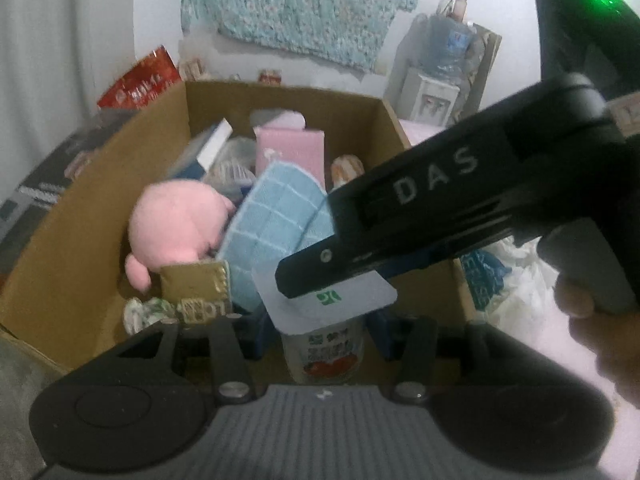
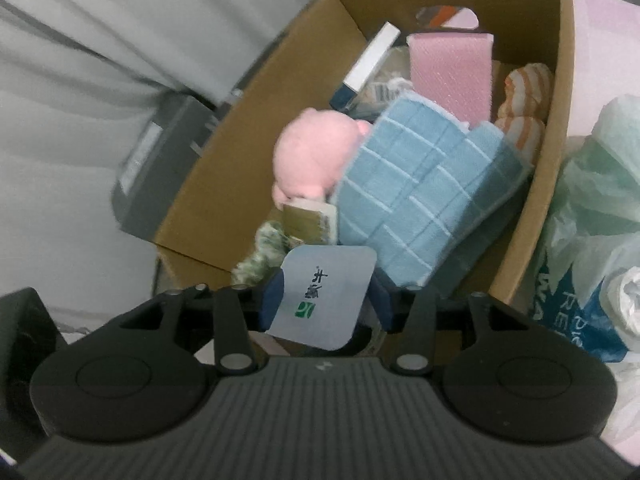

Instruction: Organize soft objects

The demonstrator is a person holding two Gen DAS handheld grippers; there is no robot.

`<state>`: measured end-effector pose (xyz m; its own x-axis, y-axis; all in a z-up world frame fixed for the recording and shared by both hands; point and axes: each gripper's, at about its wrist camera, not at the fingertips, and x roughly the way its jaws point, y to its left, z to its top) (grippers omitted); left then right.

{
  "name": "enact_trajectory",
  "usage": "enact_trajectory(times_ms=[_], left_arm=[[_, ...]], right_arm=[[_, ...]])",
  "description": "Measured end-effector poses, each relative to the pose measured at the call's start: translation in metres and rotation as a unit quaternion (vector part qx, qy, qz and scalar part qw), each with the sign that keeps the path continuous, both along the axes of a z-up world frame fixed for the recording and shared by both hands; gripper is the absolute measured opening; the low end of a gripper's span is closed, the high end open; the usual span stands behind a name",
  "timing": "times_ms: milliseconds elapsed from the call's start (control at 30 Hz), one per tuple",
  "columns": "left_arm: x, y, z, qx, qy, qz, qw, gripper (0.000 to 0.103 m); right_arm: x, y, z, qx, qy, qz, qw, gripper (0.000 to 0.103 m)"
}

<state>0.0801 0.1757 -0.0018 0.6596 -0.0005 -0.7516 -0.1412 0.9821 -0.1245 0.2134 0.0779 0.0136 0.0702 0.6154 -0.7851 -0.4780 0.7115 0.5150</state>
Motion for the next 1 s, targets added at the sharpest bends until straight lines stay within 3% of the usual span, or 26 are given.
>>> enact_trajectory(times_ms=[267, 400, 567, 700, 833, 1000], left_arm=[[-0.004, 0.011, -0.011, -0.018, 0.027, 0.014, 0.9994, 0.054], [-0.012, 0.01, -0.005, -0.011, 0.01, 0.012, 0.9998, 0.059], [-0.012, 0.011, 0.001, 0.0, -0.01, 0.013, 0.9999, 0.059], [-0.025, 0.011, 0.014, 0.021, -0.05, 0.031, 0.9981, 0.059], [-0.046, 0.014, 0.03, 0.056, -0.106, 0.077, 0.9898, 0.059], [-0.071, 0.024, 0.04, 0.112, -0.16, 0.153, 0.9687, 0.059]], right_arm=[[0.003, 0.004, -0.002, -0.01, -0.006, 0.013, 1.0, 0.05], [0.005, 0.002, -0.002, -0.006, 0.0, 0.008, 1.0, 0.054], [0.007, -0.002, -0.001, 0.003, 0.002, -0.002, 1.0, 0.054], [0.008, -0.006, 0.009, 0.018, -0.02, -0.007, 1.0, 0.053], [0.012, -0.007, 0.019, 0.033, -0.043, -0.011, 0.998, 0.043], [0.021, 0.017, 0.009, 0.025, -0.044, 0.011, 0.999, 0.037]])
